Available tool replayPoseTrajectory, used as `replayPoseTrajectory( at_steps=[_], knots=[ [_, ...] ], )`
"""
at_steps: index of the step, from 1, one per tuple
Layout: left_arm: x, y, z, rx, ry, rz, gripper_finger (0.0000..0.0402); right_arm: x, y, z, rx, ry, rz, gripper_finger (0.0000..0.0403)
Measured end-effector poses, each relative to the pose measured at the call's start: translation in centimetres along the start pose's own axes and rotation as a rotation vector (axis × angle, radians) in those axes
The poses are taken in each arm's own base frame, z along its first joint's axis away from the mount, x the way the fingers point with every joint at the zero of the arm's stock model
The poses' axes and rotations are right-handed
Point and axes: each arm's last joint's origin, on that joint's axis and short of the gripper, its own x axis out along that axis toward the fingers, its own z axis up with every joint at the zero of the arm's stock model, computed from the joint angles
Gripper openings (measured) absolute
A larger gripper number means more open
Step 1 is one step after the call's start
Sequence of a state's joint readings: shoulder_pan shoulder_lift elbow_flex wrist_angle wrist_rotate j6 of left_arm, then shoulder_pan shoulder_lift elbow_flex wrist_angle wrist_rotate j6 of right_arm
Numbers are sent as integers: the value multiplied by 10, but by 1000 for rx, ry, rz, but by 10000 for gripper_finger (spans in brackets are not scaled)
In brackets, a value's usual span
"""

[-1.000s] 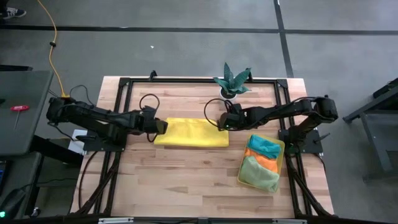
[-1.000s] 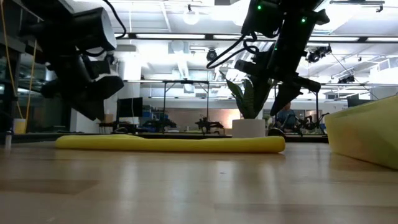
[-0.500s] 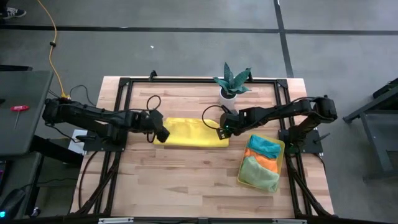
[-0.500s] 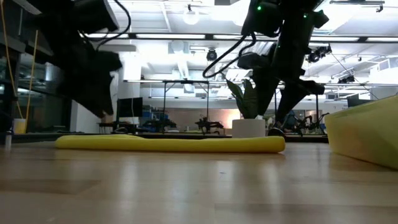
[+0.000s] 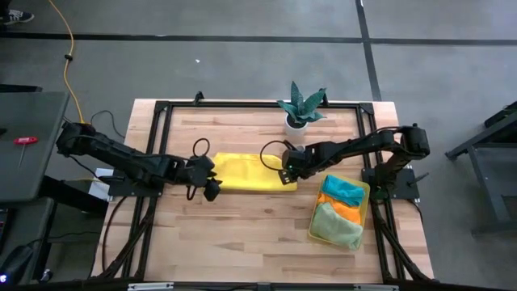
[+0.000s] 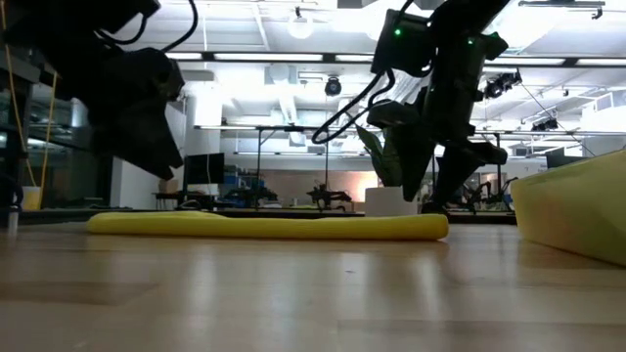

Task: Fold microfiber towels
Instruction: Fold the yellow microfiber cloth

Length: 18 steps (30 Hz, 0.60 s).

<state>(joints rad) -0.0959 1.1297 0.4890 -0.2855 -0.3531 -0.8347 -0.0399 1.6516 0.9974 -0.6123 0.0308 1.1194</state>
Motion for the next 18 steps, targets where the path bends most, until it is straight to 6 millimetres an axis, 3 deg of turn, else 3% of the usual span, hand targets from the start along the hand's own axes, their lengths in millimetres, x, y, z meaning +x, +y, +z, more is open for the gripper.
replayPoseTrajectory(
  at_steps=[8,18],
  knots=[
    [1,1,1,-12,-10,15,184,1,-1,0,28,11,-10,200],
    [1,2,1,-13,-11,17,184,30,1,0,103,77,-38,200]
  ],
)
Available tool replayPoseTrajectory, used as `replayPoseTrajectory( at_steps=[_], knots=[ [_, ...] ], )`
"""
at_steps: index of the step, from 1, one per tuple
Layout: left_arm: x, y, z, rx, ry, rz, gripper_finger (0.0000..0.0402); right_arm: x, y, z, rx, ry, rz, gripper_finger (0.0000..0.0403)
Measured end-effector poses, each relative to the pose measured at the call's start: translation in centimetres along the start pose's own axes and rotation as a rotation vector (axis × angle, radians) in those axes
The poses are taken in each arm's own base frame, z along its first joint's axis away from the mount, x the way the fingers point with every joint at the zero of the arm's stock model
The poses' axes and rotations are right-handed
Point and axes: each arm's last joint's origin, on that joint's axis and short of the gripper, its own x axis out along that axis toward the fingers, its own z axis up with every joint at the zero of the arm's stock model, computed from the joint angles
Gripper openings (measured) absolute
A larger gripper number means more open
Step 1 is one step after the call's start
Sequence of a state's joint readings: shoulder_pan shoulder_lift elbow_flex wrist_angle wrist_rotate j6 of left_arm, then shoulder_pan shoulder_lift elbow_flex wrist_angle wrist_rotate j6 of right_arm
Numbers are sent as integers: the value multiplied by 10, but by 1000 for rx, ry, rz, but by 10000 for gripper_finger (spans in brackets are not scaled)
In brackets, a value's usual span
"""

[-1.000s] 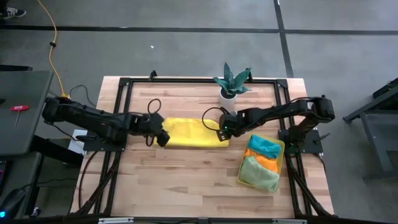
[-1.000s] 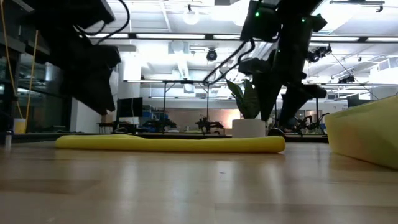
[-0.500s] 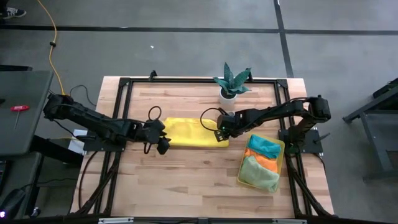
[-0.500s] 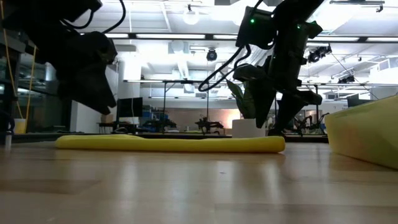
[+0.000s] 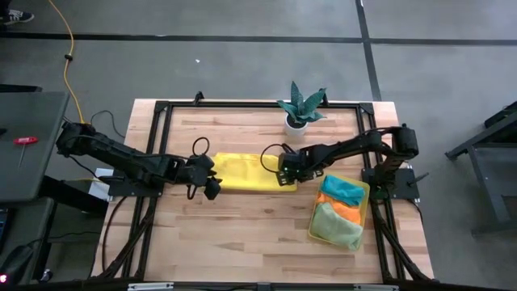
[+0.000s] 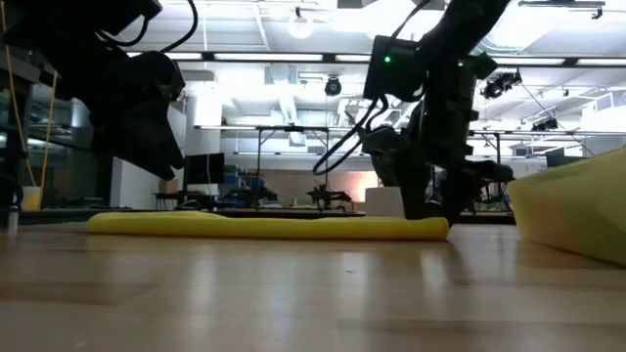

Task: Fold microfiber towels
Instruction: Fold the yellow microfiber cloth

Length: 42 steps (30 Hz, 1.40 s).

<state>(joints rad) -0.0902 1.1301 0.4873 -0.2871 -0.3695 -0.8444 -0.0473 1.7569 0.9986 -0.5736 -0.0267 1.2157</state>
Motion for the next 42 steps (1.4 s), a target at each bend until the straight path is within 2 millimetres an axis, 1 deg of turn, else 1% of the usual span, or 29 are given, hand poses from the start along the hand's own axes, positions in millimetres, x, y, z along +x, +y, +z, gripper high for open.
replayPoseTrajectory(
  at_steps=[5,8,18,25,28,33,37,42],
  knots=[
    [0,0,0,1,1,0,184,6,9,8,56,-40,96,200],
    [0,0,0,1,2,0,184,6,15,10,83,-59,165,197],
    [0,0,-1,5,10,0,184,5,14,10,92,-66,144,154],
    [0,0,-1,10,14,-4,184,6,12,9,42,-38,132,149],
    [0,0,-1,10,18,-7,184,3,12,8,16,-37,137,149],
    [0,0,-1,9,17,-9,184,-10,11,7,-33,-53,146,149],
    [0,0,-1,8,17,-10,184,-15,8,6,-65,-50,134,149],
    [0,0,-1,8,16,-10,184,-24,6,4,-169,-35,135,149]
  ],
)
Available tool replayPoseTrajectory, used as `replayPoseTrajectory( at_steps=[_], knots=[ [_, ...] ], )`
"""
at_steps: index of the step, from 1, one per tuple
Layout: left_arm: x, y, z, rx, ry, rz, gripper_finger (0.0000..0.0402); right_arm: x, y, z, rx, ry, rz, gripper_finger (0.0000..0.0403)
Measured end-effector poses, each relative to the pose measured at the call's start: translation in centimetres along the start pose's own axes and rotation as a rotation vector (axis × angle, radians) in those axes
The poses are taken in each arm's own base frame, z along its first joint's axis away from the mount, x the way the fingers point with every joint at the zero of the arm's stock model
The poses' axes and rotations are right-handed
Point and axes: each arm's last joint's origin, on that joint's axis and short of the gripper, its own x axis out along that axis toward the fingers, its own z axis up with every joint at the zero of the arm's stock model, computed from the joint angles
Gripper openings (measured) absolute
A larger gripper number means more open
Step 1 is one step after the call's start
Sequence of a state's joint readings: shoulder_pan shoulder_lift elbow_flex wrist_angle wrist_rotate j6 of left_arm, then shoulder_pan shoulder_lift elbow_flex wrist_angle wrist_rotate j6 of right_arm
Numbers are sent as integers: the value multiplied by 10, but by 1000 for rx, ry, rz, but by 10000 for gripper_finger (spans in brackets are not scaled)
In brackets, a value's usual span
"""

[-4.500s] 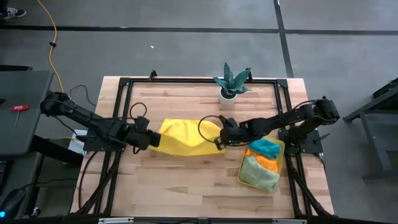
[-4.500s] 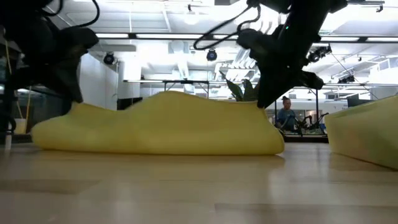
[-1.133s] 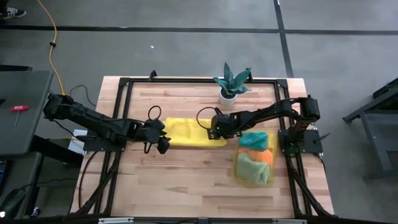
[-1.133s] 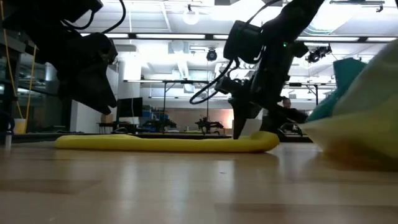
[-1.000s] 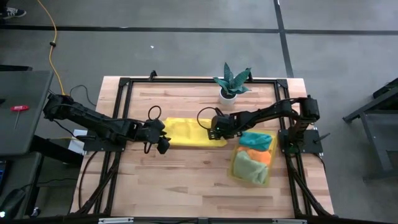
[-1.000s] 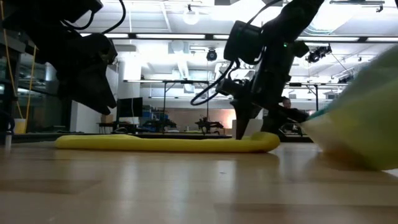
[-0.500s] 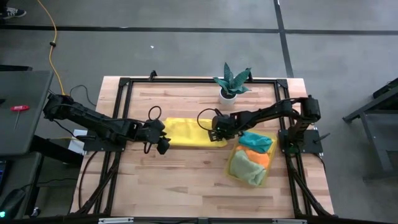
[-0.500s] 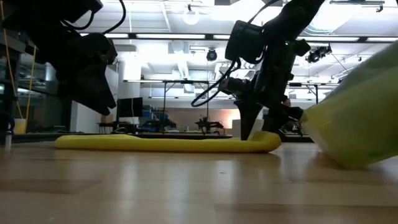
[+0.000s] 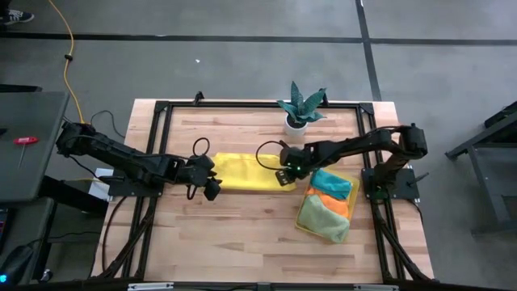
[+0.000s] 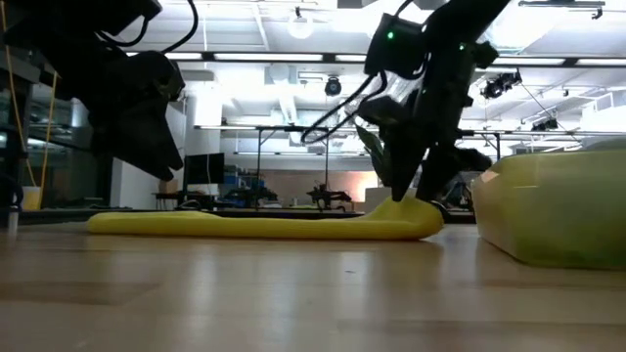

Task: Fold microfiber towels
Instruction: Fold the yellow microfiber cloth

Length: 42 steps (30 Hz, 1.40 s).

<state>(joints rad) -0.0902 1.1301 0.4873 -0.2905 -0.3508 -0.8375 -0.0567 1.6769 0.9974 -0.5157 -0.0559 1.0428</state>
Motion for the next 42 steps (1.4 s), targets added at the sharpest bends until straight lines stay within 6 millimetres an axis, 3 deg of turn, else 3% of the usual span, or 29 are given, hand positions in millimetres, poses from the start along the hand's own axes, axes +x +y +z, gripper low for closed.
replayPoseTrajectory(
  at_steps=[7,12,15,18,20,42],
  knots=[
    [0,0,0,0,-1,-1,184,-28,2,-4,-232,16,88,149],
    [0,0,0,0,-2,-1,184,-36,6,-19,-426,91,134,142],
    [0,0,0,1,-2,-1,184,-33,14,-31,-514,119,165,106],
    [0,0,0,0,-2,-1,184,-32,22,-41,-565,120,169,36],
    [0,0,0,-1,-3,-1,184,-36,28,-45,-602,94,158,10],
    [0,0,1,-2,-18,7,184,-42,19,-92,-730,337,-70,1]
  ],
)
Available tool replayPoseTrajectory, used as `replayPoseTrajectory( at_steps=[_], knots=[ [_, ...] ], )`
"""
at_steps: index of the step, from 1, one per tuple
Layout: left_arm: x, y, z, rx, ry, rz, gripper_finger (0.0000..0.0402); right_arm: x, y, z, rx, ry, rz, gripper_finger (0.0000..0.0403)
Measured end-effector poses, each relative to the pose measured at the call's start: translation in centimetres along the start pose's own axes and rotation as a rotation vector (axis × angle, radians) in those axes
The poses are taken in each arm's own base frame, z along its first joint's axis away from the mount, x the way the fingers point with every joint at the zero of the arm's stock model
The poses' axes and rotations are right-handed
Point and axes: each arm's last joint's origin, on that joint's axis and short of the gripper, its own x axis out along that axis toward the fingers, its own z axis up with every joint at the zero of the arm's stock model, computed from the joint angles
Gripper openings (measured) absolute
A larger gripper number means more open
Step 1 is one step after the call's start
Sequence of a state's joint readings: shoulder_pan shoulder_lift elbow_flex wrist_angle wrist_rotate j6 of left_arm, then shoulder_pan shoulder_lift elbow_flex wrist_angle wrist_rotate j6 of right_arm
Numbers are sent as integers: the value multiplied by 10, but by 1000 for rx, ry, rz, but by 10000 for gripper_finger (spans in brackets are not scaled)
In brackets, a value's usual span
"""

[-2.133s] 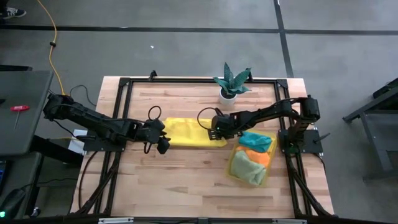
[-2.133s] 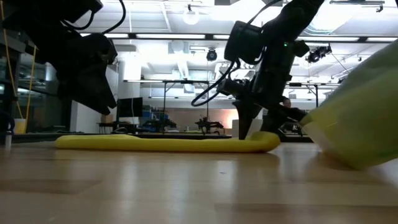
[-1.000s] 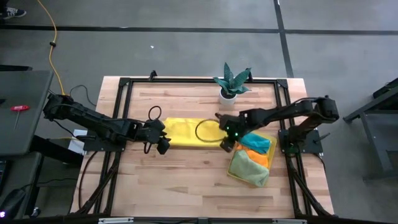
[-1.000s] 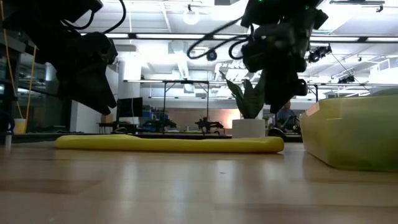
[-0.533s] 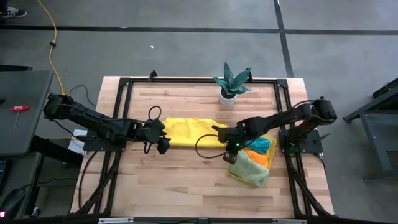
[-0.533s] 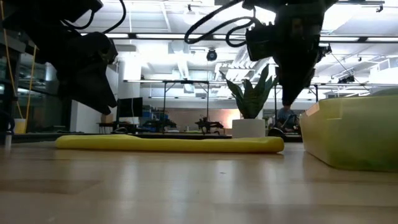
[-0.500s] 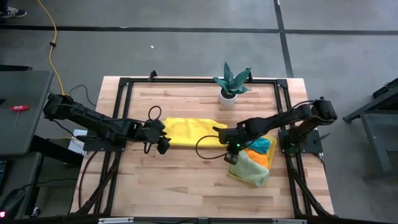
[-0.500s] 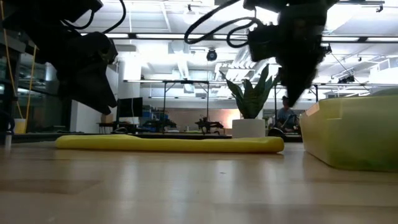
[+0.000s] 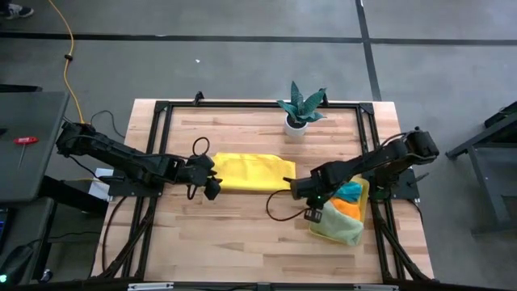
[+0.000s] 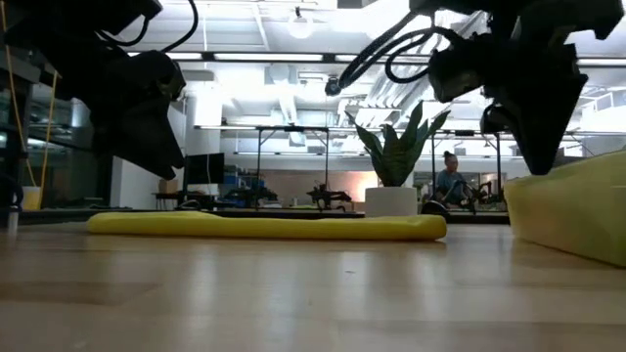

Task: Fold microfiber towels
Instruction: Fold the yellow microfiber cloth

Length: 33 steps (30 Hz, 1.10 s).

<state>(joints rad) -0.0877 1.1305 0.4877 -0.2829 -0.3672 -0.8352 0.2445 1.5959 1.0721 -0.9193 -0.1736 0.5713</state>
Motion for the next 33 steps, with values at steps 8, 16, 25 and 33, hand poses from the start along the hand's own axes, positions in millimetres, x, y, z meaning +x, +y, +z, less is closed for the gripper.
replayPoseTrajectory(
  at_steps=[8,16,25,33],
  knots=[
    [0,0,0,-1,1,0,184,-9,-14,17,219,-141,-83,6],
    [0,0,0,-1,6,-3,184,2,-69,38,521,-203,5,101],
    [0,0,0,0,7,0,184,6,-107,61,807,-311,117,194],
    [0,1,0,8,5,1,184,32,-116,67,938,-223,88,195]
  ],
)
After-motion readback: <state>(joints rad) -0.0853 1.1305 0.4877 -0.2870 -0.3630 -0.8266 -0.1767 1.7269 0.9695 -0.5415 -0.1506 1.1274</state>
